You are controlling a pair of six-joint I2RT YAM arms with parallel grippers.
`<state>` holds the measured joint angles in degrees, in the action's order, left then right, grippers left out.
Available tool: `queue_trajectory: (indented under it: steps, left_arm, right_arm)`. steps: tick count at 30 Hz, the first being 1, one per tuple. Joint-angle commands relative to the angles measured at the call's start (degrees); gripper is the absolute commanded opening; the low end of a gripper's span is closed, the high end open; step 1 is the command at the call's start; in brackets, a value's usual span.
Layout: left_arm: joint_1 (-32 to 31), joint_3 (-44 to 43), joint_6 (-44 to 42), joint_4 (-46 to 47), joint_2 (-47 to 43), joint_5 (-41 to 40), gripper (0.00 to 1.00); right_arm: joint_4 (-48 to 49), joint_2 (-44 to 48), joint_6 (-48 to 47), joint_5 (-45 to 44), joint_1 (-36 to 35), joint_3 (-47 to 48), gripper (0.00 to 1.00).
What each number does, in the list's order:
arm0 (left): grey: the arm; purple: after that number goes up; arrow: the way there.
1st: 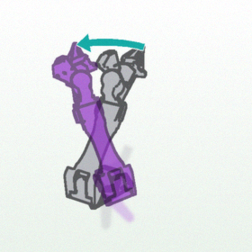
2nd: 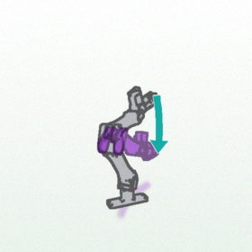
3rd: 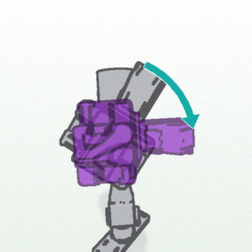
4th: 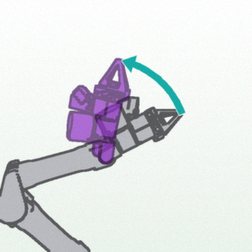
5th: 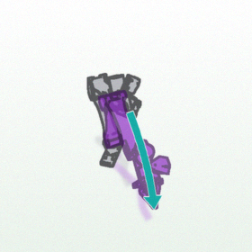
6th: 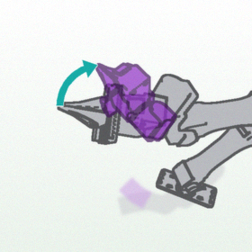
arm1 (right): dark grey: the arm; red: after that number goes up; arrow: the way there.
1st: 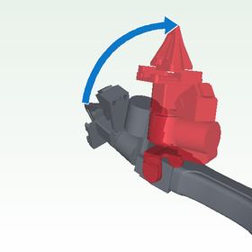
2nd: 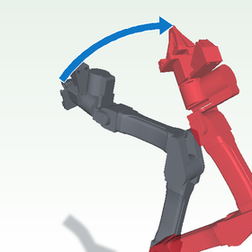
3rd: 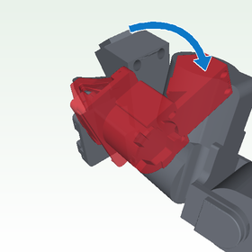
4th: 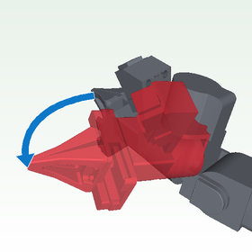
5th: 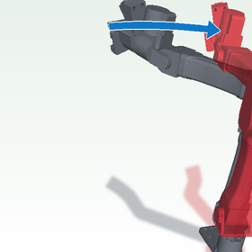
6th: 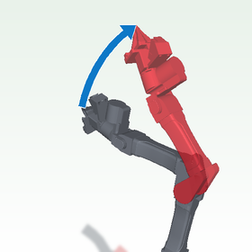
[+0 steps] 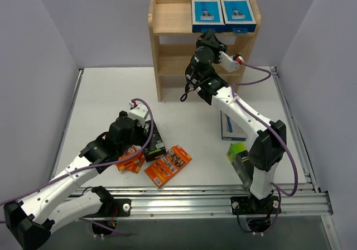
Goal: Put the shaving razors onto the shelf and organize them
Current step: Place the shaving razor onto shelf
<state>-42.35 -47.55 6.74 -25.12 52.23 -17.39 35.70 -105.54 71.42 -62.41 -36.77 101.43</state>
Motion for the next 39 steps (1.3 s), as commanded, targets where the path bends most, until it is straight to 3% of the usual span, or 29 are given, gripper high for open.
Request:
queue_trajectory:
  steps: [1, 23, 32, 39]
  left_arm:
    - [-0.4, -0.9, -0.8, 0.4, 0.2, -0.7, 0.94]
    - [-0.4, -1.3, -0.7, -0.4, 0.9, -1.2, 0.94]
    - [-0.4, -1.6, -0.8, -0.7, 1.0, -1.4, 0.94]
    - [-0.3, -1.8, -0.8, -1.1, 0.9, -1.9, 0.94]
  right_arm:
    - [1.2, 0.2, 2.1, -0.5, 1.0, 2.8, 0.01]
    - [0.1, 1.6, 2.9, 2.3, 2.1, 1.7, 0.28]
    - [-0.5, 3.5, 0.7, 3.7, 2.1, 0.3, 0.51]
    - [-4.6, 6.0, 0.2, 4.0, 2.1, -0.5, 0.56]
